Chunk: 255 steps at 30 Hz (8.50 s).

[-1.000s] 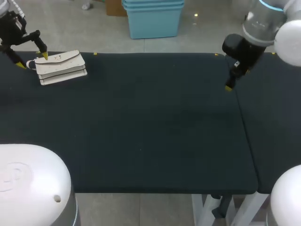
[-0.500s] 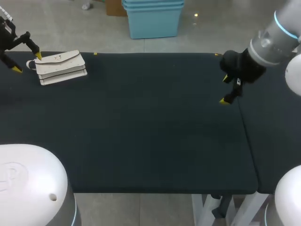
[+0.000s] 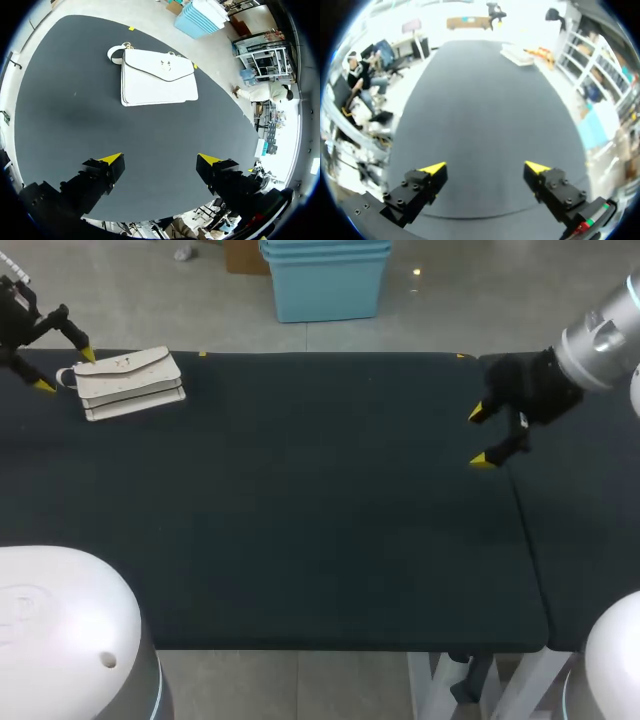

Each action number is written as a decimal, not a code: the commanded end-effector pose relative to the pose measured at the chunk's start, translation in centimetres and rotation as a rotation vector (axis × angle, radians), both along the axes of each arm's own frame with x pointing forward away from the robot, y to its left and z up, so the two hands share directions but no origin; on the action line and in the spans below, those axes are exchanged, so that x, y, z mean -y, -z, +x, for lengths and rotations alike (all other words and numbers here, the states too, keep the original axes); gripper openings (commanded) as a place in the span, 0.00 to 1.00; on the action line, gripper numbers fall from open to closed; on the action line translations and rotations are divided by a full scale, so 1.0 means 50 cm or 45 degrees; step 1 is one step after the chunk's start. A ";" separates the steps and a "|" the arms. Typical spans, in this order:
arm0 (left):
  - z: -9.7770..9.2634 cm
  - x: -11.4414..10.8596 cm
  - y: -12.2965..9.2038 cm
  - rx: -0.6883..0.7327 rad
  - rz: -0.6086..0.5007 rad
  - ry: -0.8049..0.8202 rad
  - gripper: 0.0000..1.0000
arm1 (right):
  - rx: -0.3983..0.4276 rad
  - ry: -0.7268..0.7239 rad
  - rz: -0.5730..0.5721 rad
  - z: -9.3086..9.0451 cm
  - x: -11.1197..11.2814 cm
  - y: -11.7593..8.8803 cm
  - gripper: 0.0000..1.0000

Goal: Pick up the bag, open it, inspect its contents, close it, and place it on the opposite side

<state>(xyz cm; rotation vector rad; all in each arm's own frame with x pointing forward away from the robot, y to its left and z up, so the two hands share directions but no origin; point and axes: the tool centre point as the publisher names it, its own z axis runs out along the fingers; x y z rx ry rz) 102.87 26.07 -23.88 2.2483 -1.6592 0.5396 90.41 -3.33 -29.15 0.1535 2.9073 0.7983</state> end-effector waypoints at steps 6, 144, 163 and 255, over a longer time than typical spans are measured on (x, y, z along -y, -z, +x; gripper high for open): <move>0.035 -0.030 0.026 0.035 -0.109 -0.055 1.00 | -0.062 -0.077 0.013 0.026 -0.035 0.050 1.00; 0.031 0.152 0.202 -0.139 -0.371 0.339 0.35 | -0.043 -0.022 0.035 0.067 -0.054 0.099 1.00; 0.068 0.140 0.240 -0.197 -0.353 0.344 0.14 | -0.043 -0.022 0.035 0.067 -0.054 0.099 1.00; -0.153 0.783 0.250 -0.038 -0.529 0.565 0.00 | -0.043 -0.022 0.035 0.067 -0.054 0.099 1.00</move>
